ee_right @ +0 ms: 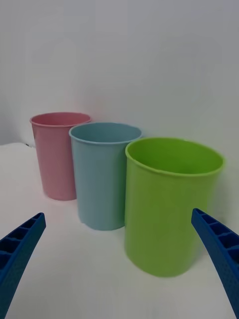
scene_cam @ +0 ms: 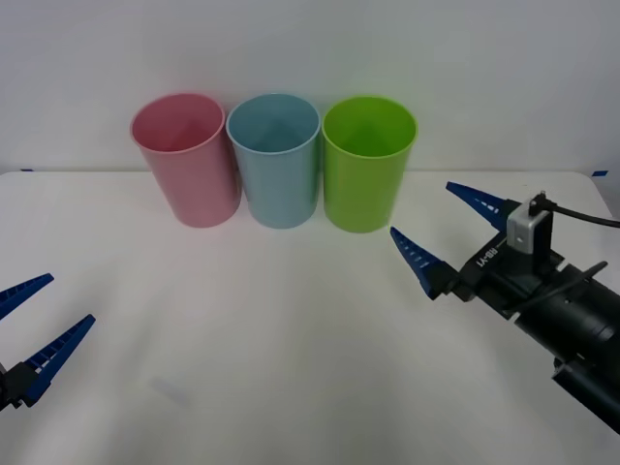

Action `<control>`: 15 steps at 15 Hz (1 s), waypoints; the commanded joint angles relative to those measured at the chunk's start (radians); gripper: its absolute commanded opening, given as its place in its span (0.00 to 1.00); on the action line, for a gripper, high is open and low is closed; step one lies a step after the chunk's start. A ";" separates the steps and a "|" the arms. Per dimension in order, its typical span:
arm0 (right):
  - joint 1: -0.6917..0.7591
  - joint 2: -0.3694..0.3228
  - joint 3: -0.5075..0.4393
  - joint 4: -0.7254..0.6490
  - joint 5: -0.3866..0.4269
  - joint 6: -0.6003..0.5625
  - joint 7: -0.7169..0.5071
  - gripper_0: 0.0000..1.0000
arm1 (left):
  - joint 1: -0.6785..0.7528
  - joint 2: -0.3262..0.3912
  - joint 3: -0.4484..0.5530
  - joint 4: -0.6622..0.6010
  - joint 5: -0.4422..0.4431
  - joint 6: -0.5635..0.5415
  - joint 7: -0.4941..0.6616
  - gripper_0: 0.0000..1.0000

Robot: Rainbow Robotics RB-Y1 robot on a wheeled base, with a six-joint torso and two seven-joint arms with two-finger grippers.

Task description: Grasp the object on the table and drop it into the matching bin: aluminum can to the light blue bin, PET bottle to the pink bin.

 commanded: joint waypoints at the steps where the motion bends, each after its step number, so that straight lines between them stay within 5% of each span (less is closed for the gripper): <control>1: 0.092 0.022 -0.098 -0.003 -0.012 -0.123 0.005 1.00 | 0.000 0.000 0.000 0.000 0.000 0.000 0.000 1.00; 8: 0.287 0.090 -0.311 -0.005 -0.026 -0.388 0.033 1.00 | 0.000 0.000 0.000 0.000 0.000 0.000 0.000 1.00; 15: 0.384 0.102 -0.394 -0.003 -0.081 -0.492 0.070 1.00 | 0.000 0.000 0.000 0.000 0.000 0.000 0.000 1.00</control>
